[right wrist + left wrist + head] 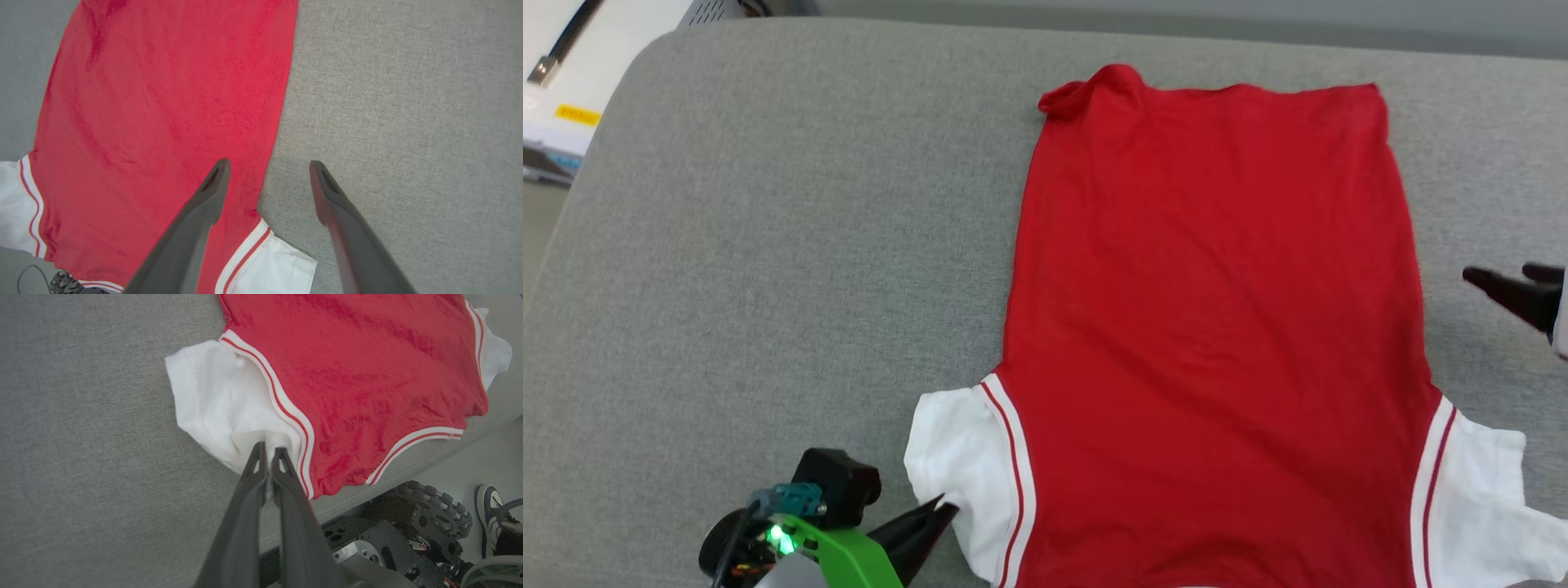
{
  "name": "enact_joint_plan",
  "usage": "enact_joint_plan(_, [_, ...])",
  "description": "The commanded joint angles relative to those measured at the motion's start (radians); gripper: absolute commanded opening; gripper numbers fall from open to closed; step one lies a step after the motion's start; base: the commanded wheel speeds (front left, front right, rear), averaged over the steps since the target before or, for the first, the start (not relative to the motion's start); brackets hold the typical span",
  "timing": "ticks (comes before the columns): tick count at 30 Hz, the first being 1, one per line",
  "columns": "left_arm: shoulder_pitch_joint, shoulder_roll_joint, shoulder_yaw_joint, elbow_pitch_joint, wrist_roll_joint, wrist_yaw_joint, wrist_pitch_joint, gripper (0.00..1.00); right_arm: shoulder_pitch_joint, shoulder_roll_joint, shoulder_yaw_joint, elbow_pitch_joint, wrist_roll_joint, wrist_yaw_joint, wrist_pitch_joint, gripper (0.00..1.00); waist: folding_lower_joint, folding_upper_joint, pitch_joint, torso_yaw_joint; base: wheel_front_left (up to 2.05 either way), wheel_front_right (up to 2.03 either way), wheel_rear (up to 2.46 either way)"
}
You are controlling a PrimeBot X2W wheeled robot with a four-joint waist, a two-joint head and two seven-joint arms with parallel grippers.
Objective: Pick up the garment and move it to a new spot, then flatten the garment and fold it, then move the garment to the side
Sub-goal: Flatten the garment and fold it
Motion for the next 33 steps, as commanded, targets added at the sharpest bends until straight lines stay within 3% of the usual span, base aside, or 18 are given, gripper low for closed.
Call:
enact_joint_plan(1, [-0.030,0.002,-0.001,-0.018,0.013,0.004,0.006,0.00,-0.063,0.007,-0.010,0.009,-0.029,-0.001,0.039,1.00,0.0000,0.0000,0.130,0.099,0.00,0.00,0.00])
enact_joint_plan(5, [-0.065,-0.013,-0.012,-0.057,0.035,0.003,0.013,0.00,-0.249,0.023,-0.029,0.073,-0.114,-0.001,0.142,1.00,0.0000,0.0000,0.209,0.150,0.00,0.00,0.00])
enact_joint_plan(12, [-0.107,-0.057,-0.036,-0.062,0.053,-0.017,-0.004,0.00,-0.502,0.008,-0.037,0.244,-0.259,-0.001,0.188,1.00,0.0000,0.0000,0.309,0.231,0.00,0.00,0.00])
enact_joint_plan(21, [-0.143,-0.097,-0.055,-0.016,0.071,-0.036,-0.032,0.00,-0.594,-0.037,0.024,0.381,-0.343,-0.001,0.132,1.00,0.0000,0.0000,0.348,0.274,0.00,0.00,0.00])
enact_joint_plan(28, [-0.155,-0.114,-0.066,0.010,0.078,-0.038,-0.040,0.00,-0.569,-0.058,0.061,0.460,-0.362,-0.001,0.127,1.00,0.0000,0.0000,0.342,0.277,0.00,0.00,0.00])
enact_joint_plan(29, [-0.156,-0.115,-0.066,0.011,0.078,-0.038,-0.040,0.00,-0.561,-0.062,0.070,0.463,-0.362,-0.001,0.130,0.25,0.0000,0.0000,0.341,0.276,0.00,0.00,0.00])
enact_joint_plan(30, [-0.157,-0.116,-0.066,0.013,0.078,-0.037,-0.040,0.00,-0.551,-0.068,0.081,0.465,-0.357,-0.001,0.133,0.00,0.0000,0.0000,0.338,0.275,0.00,0.00,0.00])
enact_joint_plan(33, [-0.160,-0.116,-0.065,0.017,0.078,-0.035,-0.040,0.00,-0.531,-0.075,0.088,0.466,-0.342,-0.001,0.130,0.00,0.0000,0.0000,0.329,0.271,0.00,0.00,0.00])
